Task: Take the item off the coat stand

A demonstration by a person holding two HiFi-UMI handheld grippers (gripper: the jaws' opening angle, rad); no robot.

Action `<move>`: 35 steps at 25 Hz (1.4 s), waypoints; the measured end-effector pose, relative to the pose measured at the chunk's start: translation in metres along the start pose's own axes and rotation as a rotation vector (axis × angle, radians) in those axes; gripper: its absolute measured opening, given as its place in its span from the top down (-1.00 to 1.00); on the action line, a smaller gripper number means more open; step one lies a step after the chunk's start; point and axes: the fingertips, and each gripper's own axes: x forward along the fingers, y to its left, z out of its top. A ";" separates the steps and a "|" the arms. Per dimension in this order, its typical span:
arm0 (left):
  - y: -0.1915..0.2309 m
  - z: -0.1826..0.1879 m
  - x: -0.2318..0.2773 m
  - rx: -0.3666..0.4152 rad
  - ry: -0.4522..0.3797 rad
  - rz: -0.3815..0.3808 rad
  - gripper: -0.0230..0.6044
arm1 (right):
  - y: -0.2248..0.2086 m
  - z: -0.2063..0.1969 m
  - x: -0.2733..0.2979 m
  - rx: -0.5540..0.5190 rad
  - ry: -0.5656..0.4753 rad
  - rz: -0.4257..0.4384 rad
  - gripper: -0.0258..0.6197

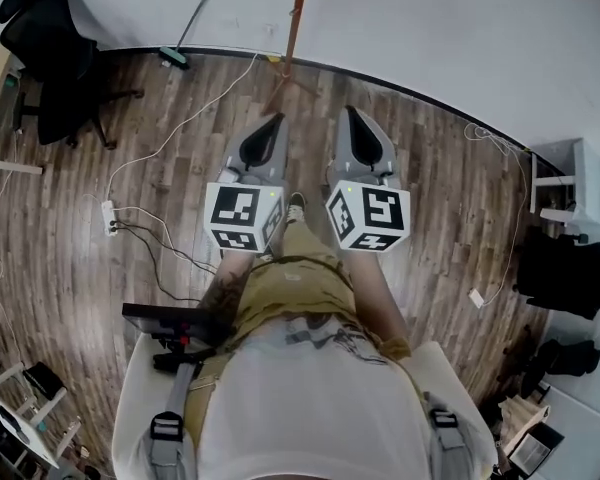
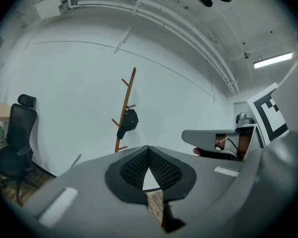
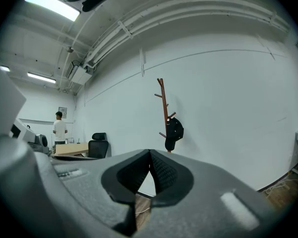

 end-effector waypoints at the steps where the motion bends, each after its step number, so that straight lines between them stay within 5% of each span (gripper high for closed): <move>1: 0.004 0.003 0.007 0.009 -0.002 0.008 0.93 | -0.003 0.001 0.009 0.006 -0.003 0.009 0.93; 17: 0.022 0.054 0.128 0.084 -0.047 0.087 0.93 | -0.079 0.044 0.112 0.063 -0.069 0.051 0.93; 35: 0.061 0.041 0.214 0.067 0.013 0.057 0.93 | -0.110 0.017 0.190 0.093 -0.006 0.049 0.93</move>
